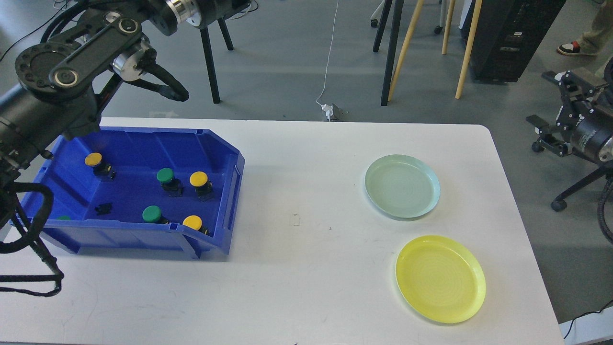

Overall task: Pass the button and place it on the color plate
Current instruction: 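Move the left gripper toward the blue bin, then lower the left gripper into the bin over a green button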

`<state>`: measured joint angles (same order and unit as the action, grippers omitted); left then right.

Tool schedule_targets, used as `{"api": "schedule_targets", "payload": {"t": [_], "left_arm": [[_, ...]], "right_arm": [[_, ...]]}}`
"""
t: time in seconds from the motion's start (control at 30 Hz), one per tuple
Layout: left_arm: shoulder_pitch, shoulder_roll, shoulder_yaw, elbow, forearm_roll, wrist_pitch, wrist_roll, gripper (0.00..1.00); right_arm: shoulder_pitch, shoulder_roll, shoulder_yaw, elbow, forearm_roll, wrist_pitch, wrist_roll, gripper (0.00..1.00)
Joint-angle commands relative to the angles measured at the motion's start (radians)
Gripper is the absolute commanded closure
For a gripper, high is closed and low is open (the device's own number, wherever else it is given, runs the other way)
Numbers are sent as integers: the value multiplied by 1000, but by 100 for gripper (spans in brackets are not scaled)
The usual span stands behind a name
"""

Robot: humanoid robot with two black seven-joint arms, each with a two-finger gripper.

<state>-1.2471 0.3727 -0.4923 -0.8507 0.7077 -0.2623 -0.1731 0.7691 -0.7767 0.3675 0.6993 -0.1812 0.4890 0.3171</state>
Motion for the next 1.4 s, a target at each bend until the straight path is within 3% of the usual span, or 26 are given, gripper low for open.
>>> {"api": "schedule_targets", "payload": {"t": [0.0,0.1,0.27,0.37,0.47,0.5,0.7,0.87,1.03,1.17,1.37], "left_arm": [[5,9,0,-22,7,18,-14,0],[2,6,-6,-22,-7,35,-26,0],[3,3,-72,34,-16,14,-12,0],[18,-9,-74,47,-16,8,-48,0],[37,11,-72,18,-16,-3,-127,0],[43,21,-69,-3,-14,-20,-135,0],[144,262,20,-194,142,-133,-109,0],[178,400,64,-234,292,-207,-115,0],[210,488,136,-263,498,-212,-123,0],[222,558,217,-295,633,-206,-163,0],[227,586,299,-297,765,-204,-178,0]], "right_arm": [[-31,-62,33,26,28,0,5,1],[-30,-75,62,16,23,0,20,1],[-21,-65,119,-56,19,0,96,1],[7,-65,123,-63,19,0,93,1],[15,-65,114,-51,23,0,86,1],[9,-65,107,-46,22,0,86,1],[12,-70,5,-29,8,0,69,1],[26,-75,-22,-43,-29,0,69,1],[67,-69,-24,-44,-35,0,69,1],[84,-69,-25,-44,-37,0,69,1],[90,-67,-29,-46,-47,0,68,1]]}}
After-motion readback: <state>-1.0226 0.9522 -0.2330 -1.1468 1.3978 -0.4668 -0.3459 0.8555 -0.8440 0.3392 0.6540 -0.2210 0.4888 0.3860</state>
